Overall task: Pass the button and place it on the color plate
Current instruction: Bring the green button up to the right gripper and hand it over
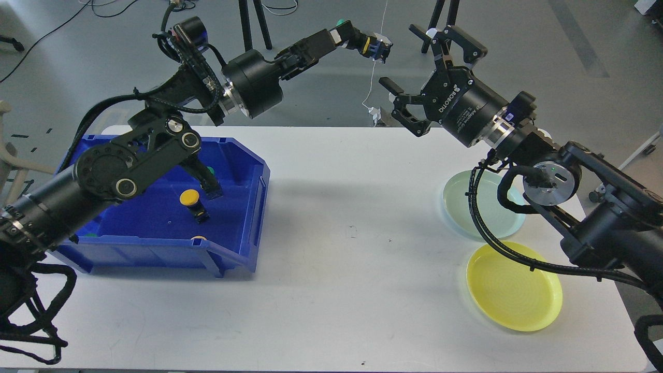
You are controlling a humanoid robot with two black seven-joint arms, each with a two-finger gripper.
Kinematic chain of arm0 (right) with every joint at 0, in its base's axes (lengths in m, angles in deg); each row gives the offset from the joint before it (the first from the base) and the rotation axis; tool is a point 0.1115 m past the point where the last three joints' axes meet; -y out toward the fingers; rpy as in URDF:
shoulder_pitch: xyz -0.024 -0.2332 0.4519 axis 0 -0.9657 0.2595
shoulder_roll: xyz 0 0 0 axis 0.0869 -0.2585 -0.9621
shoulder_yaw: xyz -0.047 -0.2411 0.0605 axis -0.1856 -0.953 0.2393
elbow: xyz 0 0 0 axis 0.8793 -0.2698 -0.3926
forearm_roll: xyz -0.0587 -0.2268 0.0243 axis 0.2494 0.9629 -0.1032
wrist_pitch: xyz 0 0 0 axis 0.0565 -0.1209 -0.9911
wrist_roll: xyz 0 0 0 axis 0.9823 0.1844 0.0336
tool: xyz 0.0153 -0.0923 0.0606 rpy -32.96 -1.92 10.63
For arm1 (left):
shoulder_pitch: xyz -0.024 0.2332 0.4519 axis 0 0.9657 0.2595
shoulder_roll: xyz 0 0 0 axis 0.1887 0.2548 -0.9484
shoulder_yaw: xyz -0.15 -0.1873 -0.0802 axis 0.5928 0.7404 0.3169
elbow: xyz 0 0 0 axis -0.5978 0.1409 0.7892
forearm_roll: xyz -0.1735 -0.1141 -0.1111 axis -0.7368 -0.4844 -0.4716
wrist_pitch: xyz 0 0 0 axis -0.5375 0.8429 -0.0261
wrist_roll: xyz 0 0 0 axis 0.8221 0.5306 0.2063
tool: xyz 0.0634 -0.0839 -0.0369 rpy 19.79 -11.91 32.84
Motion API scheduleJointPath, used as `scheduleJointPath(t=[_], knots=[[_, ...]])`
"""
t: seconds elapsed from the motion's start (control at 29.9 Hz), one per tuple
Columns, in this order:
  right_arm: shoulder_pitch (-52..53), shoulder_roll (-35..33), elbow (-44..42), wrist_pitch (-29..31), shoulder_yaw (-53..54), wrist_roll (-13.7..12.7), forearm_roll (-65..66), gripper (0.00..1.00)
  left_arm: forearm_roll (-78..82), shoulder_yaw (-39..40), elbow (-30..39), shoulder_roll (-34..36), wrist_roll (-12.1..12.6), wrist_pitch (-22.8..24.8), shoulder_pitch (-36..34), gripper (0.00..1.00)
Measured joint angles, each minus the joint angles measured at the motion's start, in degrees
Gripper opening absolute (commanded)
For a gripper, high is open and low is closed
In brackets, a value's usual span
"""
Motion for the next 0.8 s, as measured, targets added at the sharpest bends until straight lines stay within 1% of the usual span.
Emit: scheduleJointPath(t=[0.1, 0.2, 0.3, 0.4, 0.5, 0.64, 0.77, 0.8], knots=[[0.38, 1.50, -0.11, 0.00, 0.00, 0.00, 0.03, 0.86, 0.05, -0.04, -0.11, -0.21, 0.03, 0.03, 0.10, 0.33], [0.80, 2.08, -0.60, 0.00, -0.05, 0.00, 0.04, 0.82, 0.05, -0.05, -0.13, -0.30, 0.04, 0.04, 0.25, 0.33], [1.21, 2.31, -1.03, 0.00, -0.08, 0.00, 0.08, 0.72, 0.08, -0.09, -0.13, -0.48, 0.04, 0.03, 0.41, 0.33], [1.42, 2.36, -1.36, 0.00, -0.16, -0.08, 0.11, 0.59, 0.22, -0.13, -0.12, -0.62, 0.03, 0.03, 0.42, 0.33], [1.46, 2.39, -1.47, 0.08, -0.19, -0.34, 0.12, 0.39, 0.25, -0.20, -0.11, -0.61, -0.10, 0.03, 0.42, 0.33], [1.47, 2.39, -1.50, 0.19, -0.23, -0.73, 0.14, 0.23, 0.32, -0.22, -0.10, -0.53, -0.13, 0.07, 0.42, 0.33], [1.35, 2.39, -1.56, 0.30, -0.29, -0.90, 0.22, 0.14, 0.41, -0.22, -0.15, -0.50, -0.13, 0.14, 0.41, 0.33], [1.33, 2.39, -1.57, 0.30, -0.30, -0.91, 0.22, 0.13, 0.41, -0.22, -0.16, -0.49, -0.13, 0.15, 0.41, 0.33]])
